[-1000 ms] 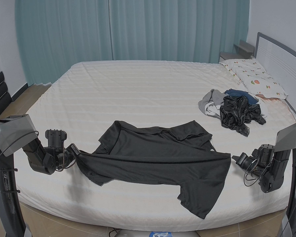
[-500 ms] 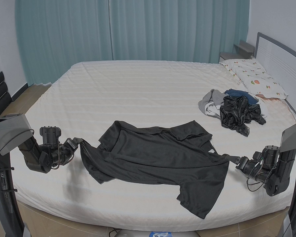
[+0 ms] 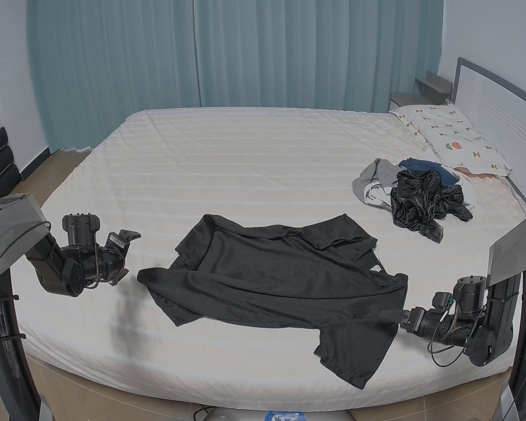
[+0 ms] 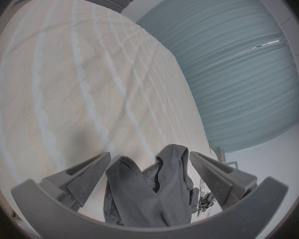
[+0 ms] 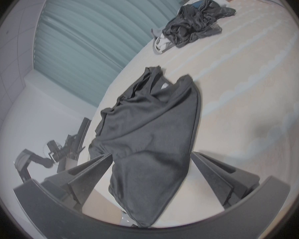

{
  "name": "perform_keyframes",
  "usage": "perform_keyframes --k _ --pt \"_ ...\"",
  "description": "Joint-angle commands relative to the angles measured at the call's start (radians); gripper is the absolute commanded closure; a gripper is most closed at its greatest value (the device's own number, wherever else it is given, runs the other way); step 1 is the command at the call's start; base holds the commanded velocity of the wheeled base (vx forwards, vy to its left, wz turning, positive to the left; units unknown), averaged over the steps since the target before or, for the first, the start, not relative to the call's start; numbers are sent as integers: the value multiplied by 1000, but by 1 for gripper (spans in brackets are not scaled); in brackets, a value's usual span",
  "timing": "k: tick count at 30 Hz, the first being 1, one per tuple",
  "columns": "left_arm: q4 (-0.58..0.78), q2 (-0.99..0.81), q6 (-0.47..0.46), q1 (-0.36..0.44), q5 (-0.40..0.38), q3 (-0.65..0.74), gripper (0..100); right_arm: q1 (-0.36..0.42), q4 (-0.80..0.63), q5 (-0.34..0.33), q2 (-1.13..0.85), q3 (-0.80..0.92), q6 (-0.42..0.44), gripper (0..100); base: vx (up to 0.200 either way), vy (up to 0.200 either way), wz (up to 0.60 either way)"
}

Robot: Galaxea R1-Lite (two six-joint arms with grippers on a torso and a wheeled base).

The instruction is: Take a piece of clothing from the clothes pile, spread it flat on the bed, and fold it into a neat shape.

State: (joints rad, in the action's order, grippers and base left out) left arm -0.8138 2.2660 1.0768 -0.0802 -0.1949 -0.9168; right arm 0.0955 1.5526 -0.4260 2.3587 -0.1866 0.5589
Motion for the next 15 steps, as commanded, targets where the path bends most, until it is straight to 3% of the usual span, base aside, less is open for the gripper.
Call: perform_keyframes --k 1,2,11,15 --pt "4 17 3 -1 -5 -1 0 29 8 6 67 9 -19 0 0 0 0" --pt "5 14 2 5 -8 9 0 35 6 7 71 4 -19 100 0 0 0" --pt "5 -2 -135 83 -8 128 0 29 0 35 48 24 -36 100 0 0 0" --pt "24 -75 -241 151 -6 228 0 -27 -45 35 -1 35 -99 100 0 0 0"
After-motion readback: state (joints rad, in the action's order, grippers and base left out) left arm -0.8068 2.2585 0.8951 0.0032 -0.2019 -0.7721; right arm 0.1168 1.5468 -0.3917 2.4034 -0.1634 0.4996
